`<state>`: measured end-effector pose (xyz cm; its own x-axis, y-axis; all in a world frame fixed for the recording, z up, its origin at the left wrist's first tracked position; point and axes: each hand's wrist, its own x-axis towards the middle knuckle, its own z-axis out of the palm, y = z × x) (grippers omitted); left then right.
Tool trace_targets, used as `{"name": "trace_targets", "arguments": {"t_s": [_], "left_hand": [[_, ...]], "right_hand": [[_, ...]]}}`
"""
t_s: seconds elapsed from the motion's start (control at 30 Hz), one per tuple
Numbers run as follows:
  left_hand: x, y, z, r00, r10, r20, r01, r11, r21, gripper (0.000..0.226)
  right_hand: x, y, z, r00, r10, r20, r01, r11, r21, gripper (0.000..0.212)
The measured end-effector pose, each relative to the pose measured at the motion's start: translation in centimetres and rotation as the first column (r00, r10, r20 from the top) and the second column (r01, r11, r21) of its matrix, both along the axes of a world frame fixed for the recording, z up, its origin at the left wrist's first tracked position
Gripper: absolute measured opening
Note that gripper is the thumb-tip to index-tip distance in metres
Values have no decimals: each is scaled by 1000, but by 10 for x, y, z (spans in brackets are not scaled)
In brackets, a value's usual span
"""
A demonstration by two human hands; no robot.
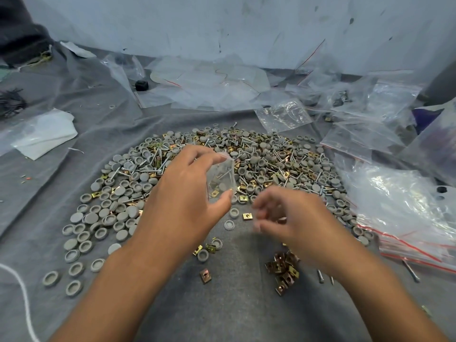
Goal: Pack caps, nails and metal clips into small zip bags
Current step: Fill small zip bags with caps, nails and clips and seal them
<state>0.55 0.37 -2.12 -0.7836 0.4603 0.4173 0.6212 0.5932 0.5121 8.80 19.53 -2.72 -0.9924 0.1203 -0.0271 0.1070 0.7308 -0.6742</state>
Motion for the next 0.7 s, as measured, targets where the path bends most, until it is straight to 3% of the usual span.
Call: {"name": "trace_targets", "arguments": {"t_s": [0.07, 0.13, 0.2, 0.3, 0.37, 0.53, 0.57, 0.63, 0.7], "left_hand": [[1, 1, 0, 1000, -1, 1, 1, 1000, -2, 55], [2, 3, 1, 1000, -11, -8, 10, 1000, -11, 54], [4, 5, 2, 1000, -22, -12, 22, 1000, -15, 52], [4, 7, 3, 999, -34, -5, 34, 999, -14, 47], [4, 7, 2, 999, -32, -11, 32, 999, -8, 43], [2, 3, 2, 1000, -19, -4, 19, 1000, 5, 53], [1, 1, 2, 1000, -12, -2, 12, 1000, 10, 55], [1, -1, 2, 1000, -2, -3, 2, 1000, 16, 56], [1, -2, 3, 1000, -2, -1, 2, 1000, 17, 57]], "right_hand": [[-3, -7, 9, 945, -87, -314, 24, 980, -200, 25], [-7, -19, 15, 826, -144, -545, -62, 937, -343, 21], [-13, -31, 15, 740, -159, -654, -110, 930, -350, 19], [-22, -42, 11, 701, -95, -707, -52, 982, -184, 18], [-27, -44, 7, 713, -70, -698, -5, 995, -104, 21], [-25, -36, 15, 707, -84, -702, -15, 991, -134, 12], [-22, -28, 18, 743, -71, -666, -12, 993, -119, 12], [-13, -9, 24, 898, 8, -440, -38, 998, -59, 14], [-4, 10, 23, 990, 132, -46, -129, 990, 58, 18]]}}
